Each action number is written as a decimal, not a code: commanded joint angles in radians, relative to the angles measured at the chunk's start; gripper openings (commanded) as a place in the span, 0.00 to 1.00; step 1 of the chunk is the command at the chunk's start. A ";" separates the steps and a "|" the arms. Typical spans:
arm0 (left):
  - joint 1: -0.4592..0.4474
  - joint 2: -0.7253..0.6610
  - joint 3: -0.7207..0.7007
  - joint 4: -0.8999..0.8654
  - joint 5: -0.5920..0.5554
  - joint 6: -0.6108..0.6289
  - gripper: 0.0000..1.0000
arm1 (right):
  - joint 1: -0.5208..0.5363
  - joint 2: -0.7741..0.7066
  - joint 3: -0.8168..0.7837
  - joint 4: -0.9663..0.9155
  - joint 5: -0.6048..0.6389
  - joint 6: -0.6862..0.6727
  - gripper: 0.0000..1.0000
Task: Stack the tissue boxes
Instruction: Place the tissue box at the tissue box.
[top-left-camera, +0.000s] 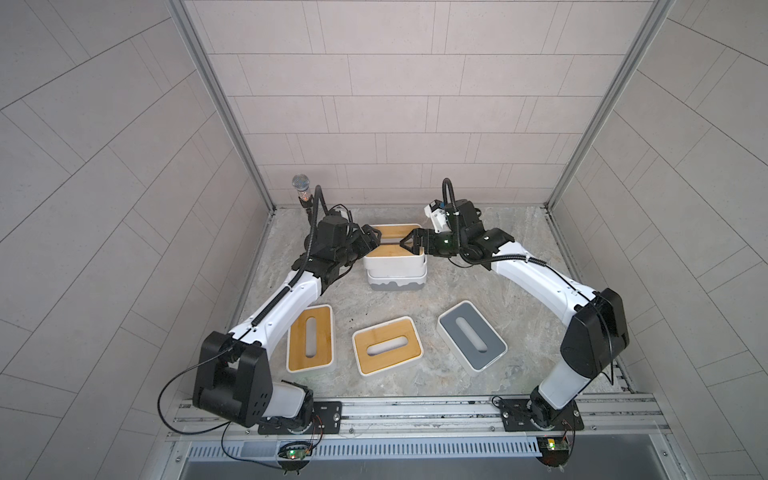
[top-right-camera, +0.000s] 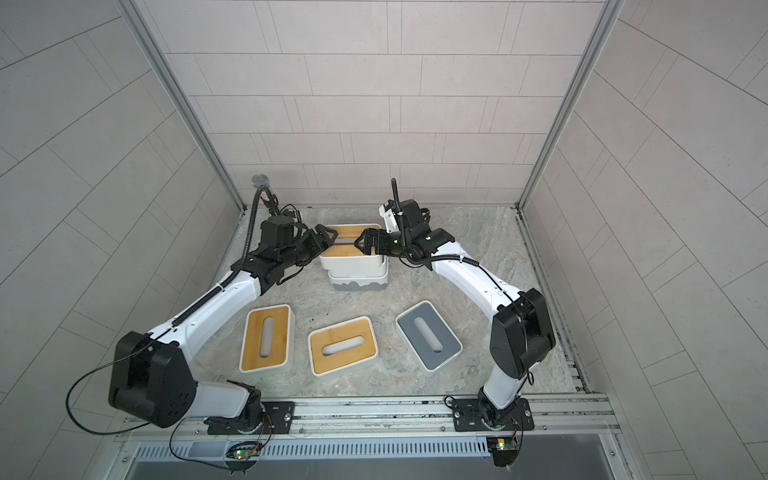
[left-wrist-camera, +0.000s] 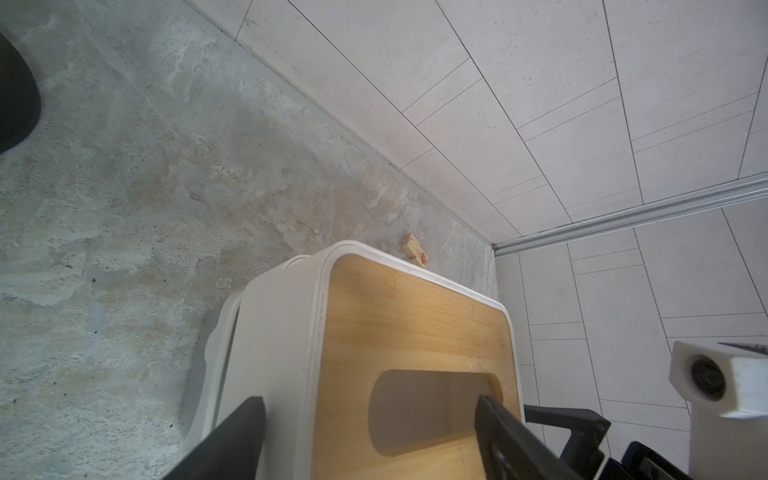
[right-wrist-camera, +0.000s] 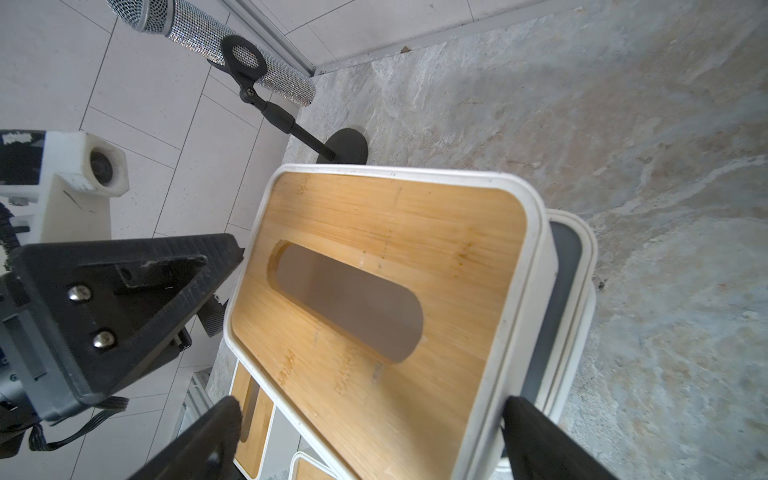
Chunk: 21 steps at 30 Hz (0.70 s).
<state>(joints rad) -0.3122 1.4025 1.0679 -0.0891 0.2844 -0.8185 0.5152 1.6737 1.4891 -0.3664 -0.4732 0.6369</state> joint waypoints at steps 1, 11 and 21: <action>-0.021 0.017 0.046 0.023 0.047 0.022 0.85 | 0.009 -0.003 0.043 0.027 -0.021 0.004 0.99; -0.038 0.050 0.072 0.035 0.052 0.044 0.85 | 0.010 -0.003 0.048 0.009 -0.021 -0.019 1.00; -0.047 0.068 0.096 0.025 0.038 0.074 0.85 | 0.010 -0.003 0.031 0.020 -0.010 -0.019 0.99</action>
<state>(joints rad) -0.3302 1.4635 1.1229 -0.0879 0.2684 -0.7650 0.5098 1.6764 1.5112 -0.4046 -0.4557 0.6289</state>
